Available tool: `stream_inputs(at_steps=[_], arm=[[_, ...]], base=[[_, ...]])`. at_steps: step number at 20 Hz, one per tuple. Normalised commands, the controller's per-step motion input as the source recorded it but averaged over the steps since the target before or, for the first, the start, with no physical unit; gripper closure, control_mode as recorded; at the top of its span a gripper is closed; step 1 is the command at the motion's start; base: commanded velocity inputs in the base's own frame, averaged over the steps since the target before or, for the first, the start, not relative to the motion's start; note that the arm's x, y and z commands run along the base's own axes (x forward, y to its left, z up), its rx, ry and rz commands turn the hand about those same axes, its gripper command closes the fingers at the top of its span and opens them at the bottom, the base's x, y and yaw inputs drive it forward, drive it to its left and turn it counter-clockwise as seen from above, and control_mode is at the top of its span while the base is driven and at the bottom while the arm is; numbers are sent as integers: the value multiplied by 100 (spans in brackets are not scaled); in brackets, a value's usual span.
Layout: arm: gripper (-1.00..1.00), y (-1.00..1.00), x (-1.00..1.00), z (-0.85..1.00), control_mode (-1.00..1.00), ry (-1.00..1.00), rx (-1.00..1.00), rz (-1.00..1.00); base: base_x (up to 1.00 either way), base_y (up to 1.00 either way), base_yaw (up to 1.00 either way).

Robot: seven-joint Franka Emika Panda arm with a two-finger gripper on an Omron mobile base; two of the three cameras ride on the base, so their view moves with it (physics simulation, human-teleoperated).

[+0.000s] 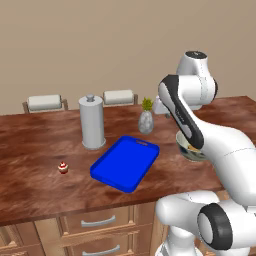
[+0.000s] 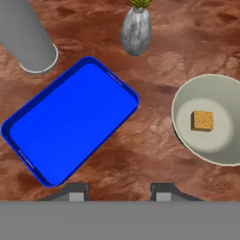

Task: Place the bowl with cake and the cupcake onto the tray.

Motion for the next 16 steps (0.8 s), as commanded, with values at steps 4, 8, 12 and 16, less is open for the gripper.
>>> stream_inputs(at_steps=[4, 8, 12, 16], arm=[[-100, 4, 0, 0, -100, 0, 3, 0], [-100, 25, 0, -2, -100, 0, 4, 0], [-100, 35, 0, -2, -100, 0, 4, 0], [-100, 37, 0, -5, -100, 0, 5, 0]], base=[[0, 0, 0], [0, 0, 0], [0, 0, 0], [0, 0, 0]])
